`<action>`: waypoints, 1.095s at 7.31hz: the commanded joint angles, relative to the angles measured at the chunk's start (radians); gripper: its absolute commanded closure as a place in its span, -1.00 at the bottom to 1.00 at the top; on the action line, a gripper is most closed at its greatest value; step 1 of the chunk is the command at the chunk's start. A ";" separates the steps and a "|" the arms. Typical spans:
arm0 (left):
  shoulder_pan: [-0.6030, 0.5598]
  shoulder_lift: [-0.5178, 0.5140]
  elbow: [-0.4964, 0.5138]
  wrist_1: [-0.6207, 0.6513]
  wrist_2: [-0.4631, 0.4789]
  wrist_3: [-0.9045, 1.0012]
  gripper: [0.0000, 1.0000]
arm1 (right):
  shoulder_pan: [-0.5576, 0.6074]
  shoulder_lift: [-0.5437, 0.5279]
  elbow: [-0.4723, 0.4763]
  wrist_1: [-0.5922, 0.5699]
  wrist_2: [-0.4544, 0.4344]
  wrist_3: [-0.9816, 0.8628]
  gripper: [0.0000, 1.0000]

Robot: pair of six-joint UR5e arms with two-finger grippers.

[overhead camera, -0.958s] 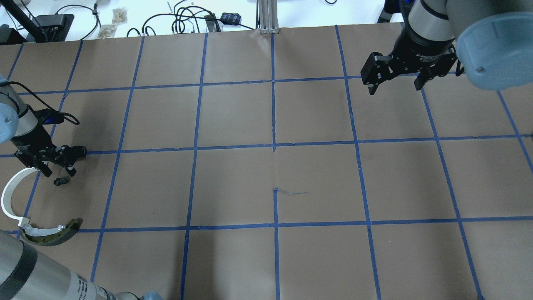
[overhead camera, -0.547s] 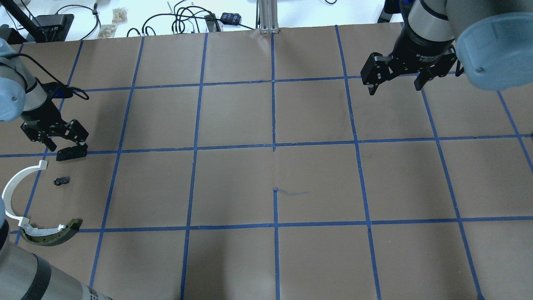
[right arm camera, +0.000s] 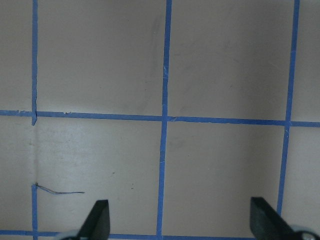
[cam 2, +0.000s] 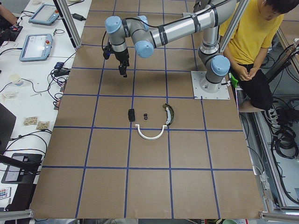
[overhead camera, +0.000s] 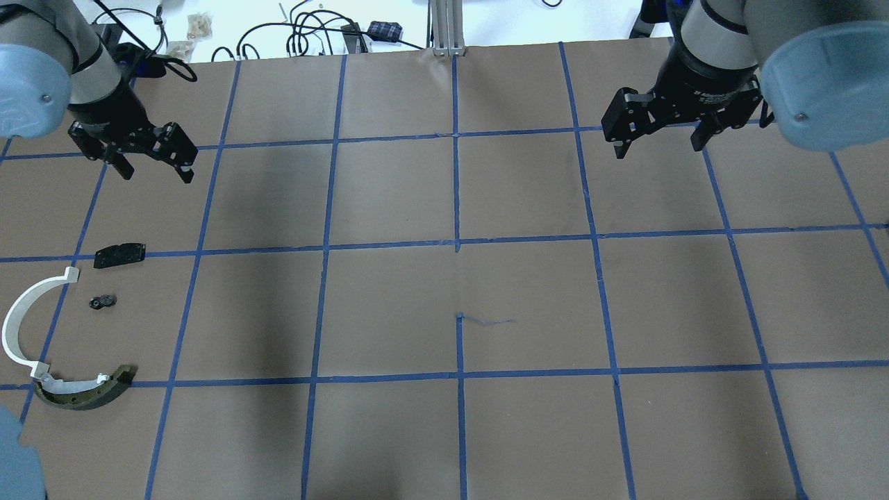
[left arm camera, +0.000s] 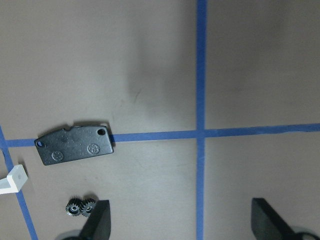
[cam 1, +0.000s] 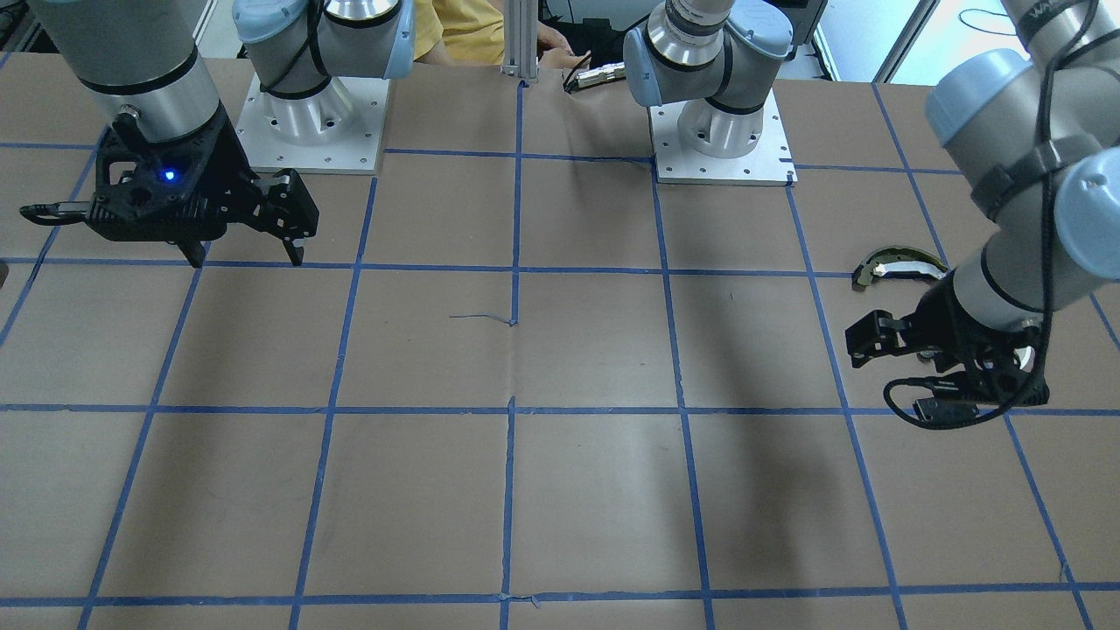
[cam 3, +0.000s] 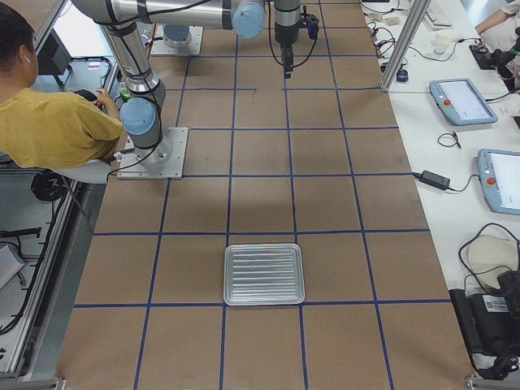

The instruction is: Place bearing gear from tray to pile

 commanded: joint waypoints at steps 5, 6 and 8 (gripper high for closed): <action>-0.214 0.223 -0.036 -0.143 -0.067 -0.346 -1.00 | 0.000 0.001 0.000 0.000 0.000 0.000 -1.00; -0.208 0.245 -0.058 -0.138 -0.068 -0.311 -1.00 | 0.000 0.001 0.000 0.000 0.000 0.000 -1.00; -0.197 0.270 -0.106 -0.121 -0.069 -0.245 -1.00 | 0.000 0.001 -0.002 0.000 0.002 0.004 -1.00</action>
